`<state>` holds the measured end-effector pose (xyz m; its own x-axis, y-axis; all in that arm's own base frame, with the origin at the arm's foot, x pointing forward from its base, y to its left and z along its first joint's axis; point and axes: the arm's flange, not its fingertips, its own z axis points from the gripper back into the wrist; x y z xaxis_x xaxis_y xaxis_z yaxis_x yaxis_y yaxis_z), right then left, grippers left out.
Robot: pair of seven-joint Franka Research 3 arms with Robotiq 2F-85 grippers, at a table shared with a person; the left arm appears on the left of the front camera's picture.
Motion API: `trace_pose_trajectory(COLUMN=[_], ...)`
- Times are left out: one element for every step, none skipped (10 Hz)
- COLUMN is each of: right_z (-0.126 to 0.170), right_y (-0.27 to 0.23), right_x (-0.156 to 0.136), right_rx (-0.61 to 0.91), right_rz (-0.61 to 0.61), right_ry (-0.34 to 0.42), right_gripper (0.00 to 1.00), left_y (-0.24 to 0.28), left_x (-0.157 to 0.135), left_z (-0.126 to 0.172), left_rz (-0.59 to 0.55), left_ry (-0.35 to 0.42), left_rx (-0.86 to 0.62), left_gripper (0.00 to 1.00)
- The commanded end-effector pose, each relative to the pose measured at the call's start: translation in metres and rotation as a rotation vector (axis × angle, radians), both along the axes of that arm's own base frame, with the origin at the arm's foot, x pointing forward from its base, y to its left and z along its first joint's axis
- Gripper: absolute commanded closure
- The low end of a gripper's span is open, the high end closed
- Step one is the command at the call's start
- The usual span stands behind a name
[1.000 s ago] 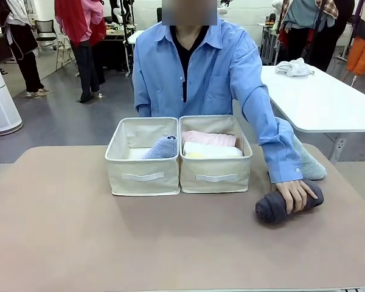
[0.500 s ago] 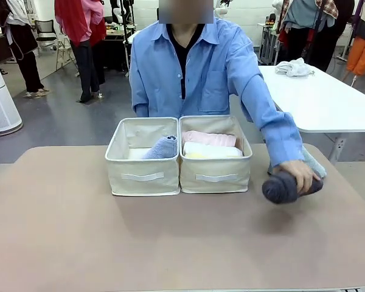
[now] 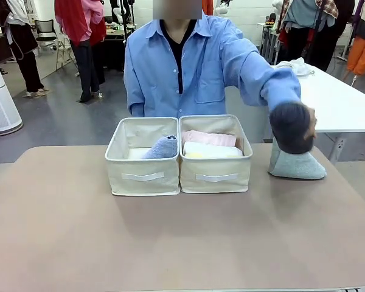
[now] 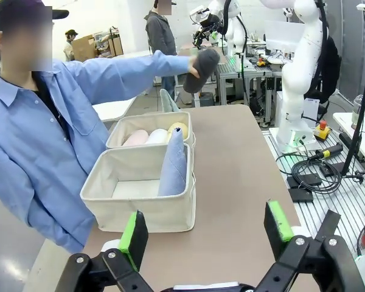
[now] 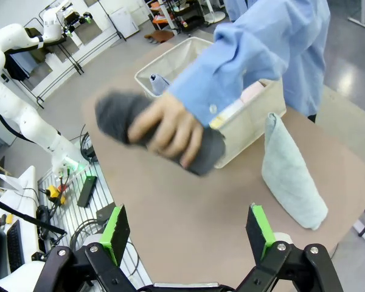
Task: Sort the towels based on their folding style.
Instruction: Pick up another triangle-folded towel from the table and place it in the left Fabric basket.
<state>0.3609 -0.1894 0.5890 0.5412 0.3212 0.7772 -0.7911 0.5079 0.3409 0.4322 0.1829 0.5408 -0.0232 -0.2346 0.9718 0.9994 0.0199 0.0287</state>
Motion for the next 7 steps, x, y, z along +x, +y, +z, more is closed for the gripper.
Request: trace_pose_trajectory(right_z=[0.000, 0.000, 0.000, 0.000, 0.000, 0.006, 0.007], right_y=[0.001, 0.001, 0.001, 0.001, 0.000, 0.018, 0.040], right_x=[0.000, 0.000, 0.000, 0.000, 0.000, 0.003, 0.018], right_rx=[0.015, 0.015, 0.015, 0.015, 0.000, -0.287, -0.602], right_rz=[0.008, 0.008, 0.008, 0.008, 0.000, -0.048, -0.090], right_ry=[-0.013, -0.013, -0.013, -0.013, 0.000, -0.015, 0.084], right_gripper=[0.00, 0.00, 0.00, 0.00, 0.00, 0.00, 0.00], left_y=[0.001, 0.001, 0.001, 0.001, 0.001, 0.001, 0.001], left_x=[-0.002, -0.002, -0.002, -0.002, -0.002, -0.002, -0.002], left_z=[0.001, 0.001, 0.001, 0.001, 0.001, 0.001, 0.001], left_rz=[0.002, 0.002, 0.002, 0.002, 0.002, 0.002, 0.002], left_ry=[0.002, 0.002, 0.002, 0.002, 0.002, 0.002, 0.002], left_rx=[-0.004, -0.004, -0.004, -0.004, -0.004, -0.004, -0.004], left_gripper=[0.00, 0.00, 0.00, 0.00, 0.00, 0.00, 0.00])
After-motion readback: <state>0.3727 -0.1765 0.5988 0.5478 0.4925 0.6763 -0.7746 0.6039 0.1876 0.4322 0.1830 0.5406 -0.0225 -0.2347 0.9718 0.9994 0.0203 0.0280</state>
